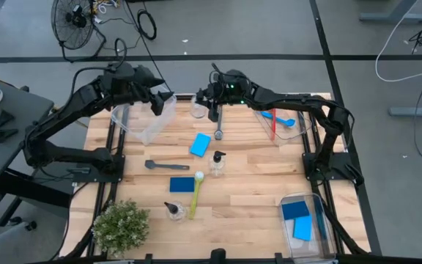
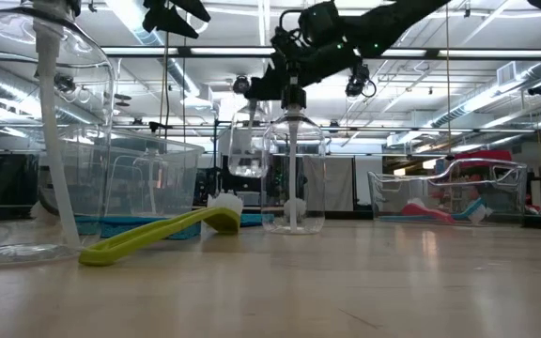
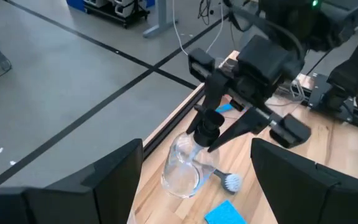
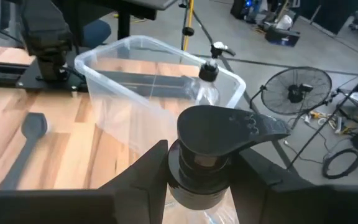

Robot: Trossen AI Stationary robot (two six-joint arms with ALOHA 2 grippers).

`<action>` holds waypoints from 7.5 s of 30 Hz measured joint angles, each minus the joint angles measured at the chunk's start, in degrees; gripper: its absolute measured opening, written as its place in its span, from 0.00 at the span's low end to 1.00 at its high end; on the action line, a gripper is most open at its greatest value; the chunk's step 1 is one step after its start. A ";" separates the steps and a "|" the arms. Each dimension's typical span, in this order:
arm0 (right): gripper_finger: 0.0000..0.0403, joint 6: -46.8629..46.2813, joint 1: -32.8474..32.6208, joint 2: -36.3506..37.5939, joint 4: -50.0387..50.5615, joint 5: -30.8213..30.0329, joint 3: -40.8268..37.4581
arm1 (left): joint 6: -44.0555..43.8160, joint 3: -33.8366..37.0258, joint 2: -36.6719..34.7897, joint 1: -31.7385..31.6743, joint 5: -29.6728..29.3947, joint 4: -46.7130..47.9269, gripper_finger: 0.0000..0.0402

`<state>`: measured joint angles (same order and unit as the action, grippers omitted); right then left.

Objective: Pick & Place Kitchen Sink Supplies
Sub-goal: Put the transparent bottle spray into the transparent container

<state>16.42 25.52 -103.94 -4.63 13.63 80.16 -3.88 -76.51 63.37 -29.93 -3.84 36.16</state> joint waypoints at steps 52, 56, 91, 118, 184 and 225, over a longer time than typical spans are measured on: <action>0.46 -14.06 0.00 -0.04 -3.52 -2.09 -11.37 | -0.46 0.00 0.00 0.04 -0.40 0.01 0.76; 0.54 -13.89 0.00 -0.04 -3.56 -2.12 -11.37 | -0.40 0.00 0.00 0.04 -0.42 0.02 0.76; 0.75 -6.26 -4.29 39.79 6.52 -16.70 -11.30 | -3.43 -0.07 14.03 6.32 -7.98 -3.26 0.76; 0.75 -6.62 -10.17 43.56 14.95 -18.69 -11.30 | -6.41 28.31 16.50 16.96 -23.53 -44.04 0.76; 0.75 -5.17 -10.25 43.52 13.54 -20.69 -11.34 | -5.35 33.22 33.83 10.34 -14.55 -78.29 0.76; 0.75 -5.17 -10.25 43.52 13.18 -20.70 -11.34 | -4.92 33.22 33.77 8.02 -10.86 -79.17 0.44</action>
<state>11.25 15.27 -60.42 8.56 -7.07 68.82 -8.80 -43.29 97.14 -21.91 -14.70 -43.01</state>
